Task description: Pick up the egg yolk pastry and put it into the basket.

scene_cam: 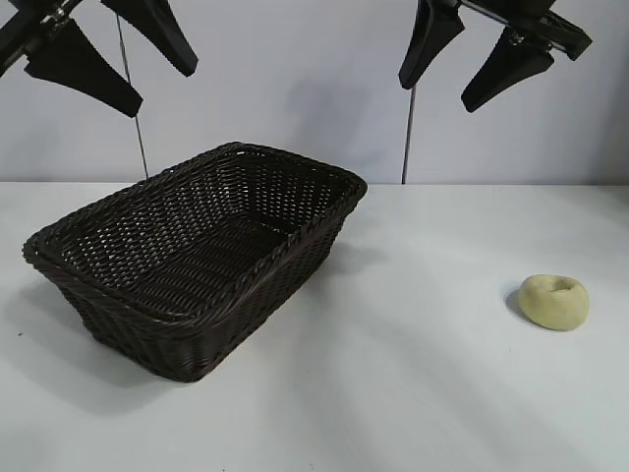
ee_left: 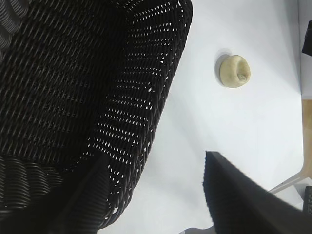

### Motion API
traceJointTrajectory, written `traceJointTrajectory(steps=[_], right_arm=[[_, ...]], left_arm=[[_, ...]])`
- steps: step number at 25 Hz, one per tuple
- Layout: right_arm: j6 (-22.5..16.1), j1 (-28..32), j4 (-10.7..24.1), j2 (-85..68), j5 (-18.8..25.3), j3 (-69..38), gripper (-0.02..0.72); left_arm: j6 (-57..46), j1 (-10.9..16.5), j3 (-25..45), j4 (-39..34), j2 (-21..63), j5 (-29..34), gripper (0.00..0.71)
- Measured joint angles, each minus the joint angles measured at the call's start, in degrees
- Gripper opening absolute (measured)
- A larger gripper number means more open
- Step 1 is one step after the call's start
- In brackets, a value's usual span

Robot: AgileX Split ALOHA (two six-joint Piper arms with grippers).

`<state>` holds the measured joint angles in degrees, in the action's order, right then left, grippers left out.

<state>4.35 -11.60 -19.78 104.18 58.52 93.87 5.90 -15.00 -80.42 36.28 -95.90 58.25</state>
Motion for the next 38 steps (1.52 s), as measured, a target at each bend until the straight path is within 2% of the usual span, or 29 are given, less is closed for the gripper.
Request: traceJointTrajectory(steps=[14,19,26,29,33,38], right_arm=[[0.0,0.0,0.0,0.0,0.0,0.0,0.495],[0.0,0.0,0.0,0.0,0.05,0.0,0.495],[0.0,0.0,0.0,0.0,0.05,0.0,0.495],[0.0,0.0,0.0,0.0,0.05,0.0,0.495],[0.0,0.0,0.0,0.0,0.05,0.0,0.495],[0.0,0.0,0.0,0.0,0.05,0.0,0.495]], left_arm=[[0.0,0.0,0.0,0.01,0.0,-8.11,0.424],[0.0,0.0,0.0,0.13,0.0,-8.52,0.424],[-0.25,0.0,0.0,4.13,0.0,-8.19,0.424],[-4.4,0.0,0.0,4.12,0.0,-7.54,0.424],[-17.19,0.0,0.0,-1.72,0.0,-4.55,0.424],[-33.84,0.0,0.0,-19.86,0.0,3.05,0.424]])
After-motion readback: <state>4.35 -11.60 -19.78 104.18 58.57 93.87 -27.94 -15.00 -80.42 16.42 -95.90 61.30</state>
